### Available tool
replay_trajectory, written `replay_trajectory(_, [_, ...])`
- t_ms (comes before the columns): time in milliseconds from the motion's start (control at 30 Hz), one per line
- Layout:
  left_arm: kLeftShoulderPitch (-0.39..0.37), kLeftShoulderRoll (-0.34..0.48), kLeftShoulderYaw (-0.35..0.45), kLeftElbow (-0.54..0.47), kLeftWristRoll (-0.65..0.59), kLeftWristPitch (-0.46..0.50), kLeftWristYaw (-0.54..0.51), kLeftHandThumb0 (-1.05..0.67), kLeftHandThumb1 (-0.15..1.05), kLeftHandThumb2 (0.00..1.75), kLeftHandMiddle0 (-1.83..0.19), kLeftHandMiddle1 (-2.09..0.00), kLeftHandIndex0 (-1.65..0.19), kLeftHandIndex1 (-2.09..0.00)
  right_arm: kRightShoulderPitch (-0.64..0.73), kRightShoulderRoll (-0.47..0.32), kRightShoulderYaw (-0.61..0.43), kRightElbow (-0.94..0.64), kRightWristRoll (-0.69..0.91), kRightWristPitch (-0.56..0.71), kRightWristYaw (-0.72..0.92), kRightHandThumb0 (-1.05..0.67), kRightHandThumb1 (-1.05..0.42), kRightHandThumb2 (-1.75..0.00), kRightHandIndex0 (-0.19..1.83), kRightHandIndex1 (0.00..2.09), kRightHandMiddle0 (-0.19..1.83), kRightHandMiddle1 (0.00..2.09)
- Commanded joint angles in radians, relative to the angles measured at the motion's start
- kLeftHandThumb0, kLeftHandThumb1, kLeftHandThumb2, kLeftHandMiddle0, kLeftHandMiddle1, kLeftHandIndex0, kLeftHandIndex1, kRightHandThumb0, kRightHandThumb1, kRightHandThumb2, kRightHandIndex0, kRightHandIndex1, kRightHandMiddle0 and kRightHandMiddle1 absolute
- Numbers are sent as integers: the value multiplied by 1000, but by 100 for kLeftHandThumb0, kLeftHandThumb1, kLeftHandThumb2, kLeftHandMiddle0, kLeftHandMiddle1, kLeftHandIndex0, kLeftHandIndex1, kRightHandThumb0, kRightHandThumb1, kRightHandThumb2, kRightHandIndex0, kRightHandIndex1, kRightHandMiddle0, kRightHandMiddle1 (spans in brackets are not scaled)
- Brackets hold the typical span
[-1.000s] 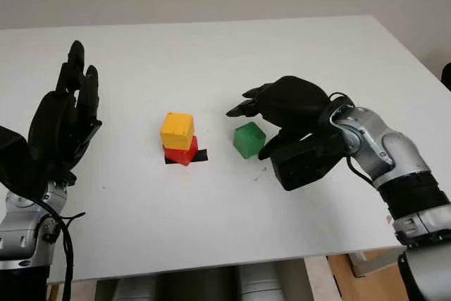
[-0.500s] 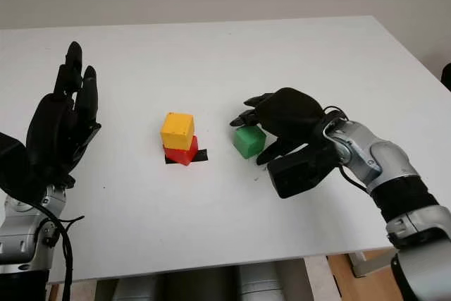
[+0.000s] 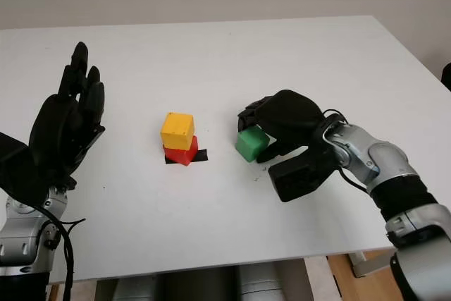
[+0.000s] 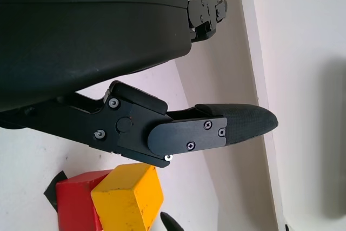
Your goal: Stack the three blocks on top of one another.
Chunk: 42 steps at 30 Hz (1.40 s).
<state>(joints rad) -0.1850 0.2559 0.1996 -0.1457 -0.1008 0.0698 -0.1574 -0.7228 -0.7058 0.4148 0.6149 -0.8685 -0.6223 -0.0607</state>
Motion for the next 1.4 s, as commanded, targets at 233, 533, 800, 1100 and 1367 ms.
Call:
replay_trajectory(233, [6, 4, -4, 9, -7, -29, -23, -76, 105, 53, 19, -4, 17, -5, -53, -3, 0, 43, -7, -28, -78, -42, -93, -5, 56, 26, 40, 147])
replay_trajectory(533, [4, -4, -4, 17, -16, -32, -23, -75, 105, 51, 19, -3, 18, -5, -58, 66, -86, 91, 250, -16, 61, -43, -92, -6, 27, 76, 43, 155])
replay_trajectory(800, [5, -5, -6, 20, -18, -35, -22, -74, 105, 50, 19, -3, 17, -5, -77, 136, -206, 20, 561, 160, 355, -43, -92, -5, 28, 53, 41, 146])
replay_trajectory(1100, [14, -11, -9, 15, -14, -28, -9, -74, 105, 50, 19, -4, 16, -6, -148, 186, -263, -19, 674, 293, 480, -44, -90, -5, 33, 50, 45, 147])
replay_trajectory(1367, [22, -8, -4, 10, -24, -22, -10, -76, 105, 48, 19, -3, 17, -5, -204, 226, -289, -16, 745, 411, 559, -47, -91, -6, 26, 44, 41, 155])
